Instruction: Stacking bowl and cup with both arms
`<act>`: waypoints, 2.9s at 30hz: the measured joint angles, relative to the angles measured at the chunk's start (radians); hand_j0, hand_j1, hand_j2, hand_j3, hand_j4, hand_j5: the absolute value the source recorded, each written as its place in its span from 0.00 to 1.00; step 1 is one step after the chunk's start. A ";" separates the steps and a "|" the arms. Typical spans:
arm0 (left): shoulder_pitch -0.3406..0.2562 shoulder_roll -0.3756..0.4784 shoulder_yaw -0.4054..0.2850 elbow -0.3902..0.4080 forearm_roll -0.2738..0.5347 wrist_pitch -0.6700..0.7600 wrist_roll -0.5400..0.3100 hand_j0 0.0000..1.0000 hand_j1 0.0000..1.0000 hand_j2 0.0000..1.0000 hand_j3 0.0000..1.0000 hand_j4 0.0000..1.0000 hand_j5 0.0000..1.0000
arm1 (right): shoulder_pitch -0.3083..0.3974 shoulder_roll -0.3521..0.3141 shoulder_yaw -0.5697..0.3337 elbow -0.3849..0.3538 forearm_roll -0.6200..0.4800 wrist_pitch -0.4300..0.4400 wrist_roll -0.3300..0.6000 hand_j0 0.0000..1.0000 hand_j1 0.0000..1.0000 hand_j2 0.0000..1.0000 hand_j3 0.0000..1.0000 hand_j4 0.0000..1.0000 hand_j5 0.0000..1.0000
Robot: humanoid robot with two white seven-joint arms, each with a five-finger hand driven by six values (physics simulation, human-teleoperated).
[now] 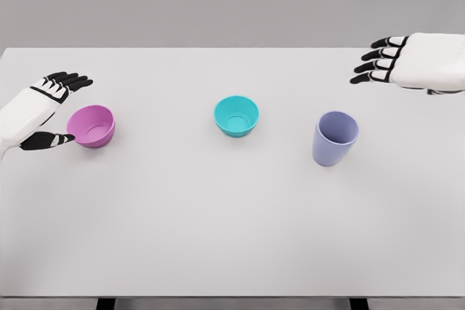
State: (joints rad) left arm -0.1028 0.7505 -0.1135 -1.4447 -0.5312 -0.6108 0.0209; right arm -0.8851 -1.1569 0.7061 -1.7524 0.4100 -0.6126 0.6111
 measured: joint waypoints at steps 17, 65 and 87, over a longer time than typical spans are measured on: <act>-0.396 0.086 -0.073 0.014 0.136 0.000 -0.577 1.00 1.00 1.00 1.00 1.00 1.00 | 0.144 0.060 -0.189 -0.001 -0.018 0.000 0.000 1.00 1.00 1.00 1.00 1.00 1.00; -0.558 0.305 -0.626 -0.111 0.424 0.371 -0.632 1.00 1.00 1.00 1.00 1.00 1.00 | 0.140 0.111 -0.212 0.008 -0.017 -0.001 0.000 1.00 1.00 1.00 1.00 1.00 1.00; -0.568 0.204 -0.627 0.008 0.344 0.364 -0.632 1.00 1.00 1.00 1.00 1.00 1.00 | 0.140 0.113 -0.213 0.008 -0.017 -0.001 0.000 1.00 1.00 1.00 1.00 1.00 1.00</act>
State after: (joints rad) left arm -0.6704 0.9549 -0.7405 -1.4369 -0.1874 -0.2471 -0.6112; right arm -0.7455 -1.0436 0.4932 -1.7442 0.3928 -0.6135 0.6114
